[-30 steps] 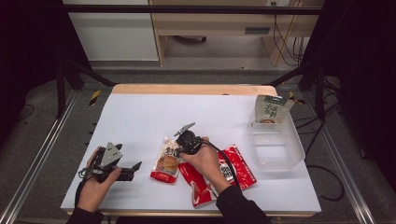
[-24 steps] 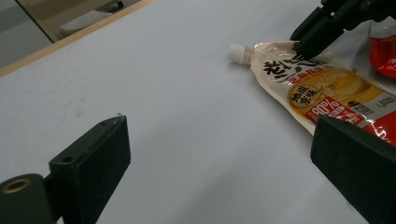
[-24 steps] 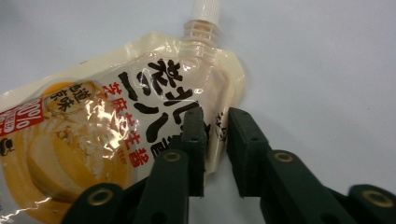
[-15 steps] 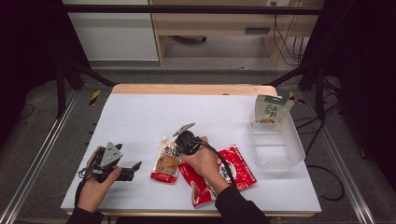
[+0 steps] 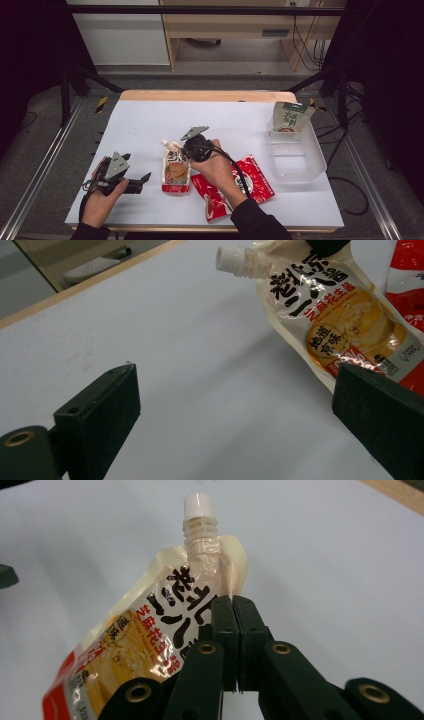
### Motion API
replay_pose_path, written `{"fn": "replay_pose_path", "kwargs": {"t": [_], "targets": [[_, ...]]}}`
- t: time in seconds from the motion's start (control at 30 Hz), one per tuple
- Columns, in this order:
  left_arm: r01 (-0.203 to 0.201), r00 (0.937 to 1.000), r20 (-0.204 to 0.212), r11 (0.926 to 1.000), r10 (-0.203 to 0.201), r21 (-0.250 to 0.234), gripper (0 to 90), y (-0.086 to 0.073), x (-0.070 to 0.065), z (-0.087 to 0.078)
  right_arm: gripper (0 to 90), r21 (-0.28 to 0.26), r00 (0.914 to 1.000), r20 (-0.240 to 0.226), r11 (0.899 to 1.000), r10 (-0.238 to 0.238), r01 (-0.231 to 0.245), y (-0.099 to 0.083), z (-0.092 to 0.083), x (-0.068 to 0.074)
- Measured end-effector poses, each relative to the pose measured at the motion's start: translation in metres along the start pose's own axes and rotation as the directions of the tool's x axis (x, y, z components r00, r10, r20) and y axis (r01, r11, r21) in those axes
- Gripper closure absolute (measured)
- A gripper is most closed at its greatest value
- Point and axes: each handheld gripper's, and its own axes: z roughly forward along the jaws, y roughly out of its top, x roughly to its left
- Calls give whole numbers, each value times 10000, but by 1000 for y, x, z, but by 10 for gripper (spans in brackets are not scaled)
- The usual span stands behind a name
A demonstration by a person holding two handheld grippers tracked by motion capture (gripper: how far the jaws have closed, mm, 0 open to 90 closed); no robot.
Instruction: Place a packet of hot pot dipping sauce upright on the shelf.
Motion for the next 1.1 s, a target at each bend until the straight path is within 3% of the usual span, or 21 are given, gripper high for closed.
{"fn": "replay_pose_path", "kwargs": {"t": [0.3,0.47,0.73,0.93,1.1], "targets": [[-83,9988,485,9987,107,-501,56,19,-4,-6,900,-519,9964,-315,9956,-793,776,12,-24,15],[-318,9958,848,9985,355,-448,78,34,-3,-4,900,-806,9919,-423,9900,-1197,1160,18,-34,24],[-771,9887,1268,9966,803,-302,169,51,3,5,900,-1058,9824,-614,9799,-1763,1692,21,-43,32],[-720,9811,1782,9971,751,-240,299,58,6,10,900,-1058,9774,-696,9757,-1997,1919,22,-45,34],[-628,9755,2095,9976,675,-293,307,65,9,14,900,-1059,9739,-739,9728,-2145,2062,25,-47,35]]}}
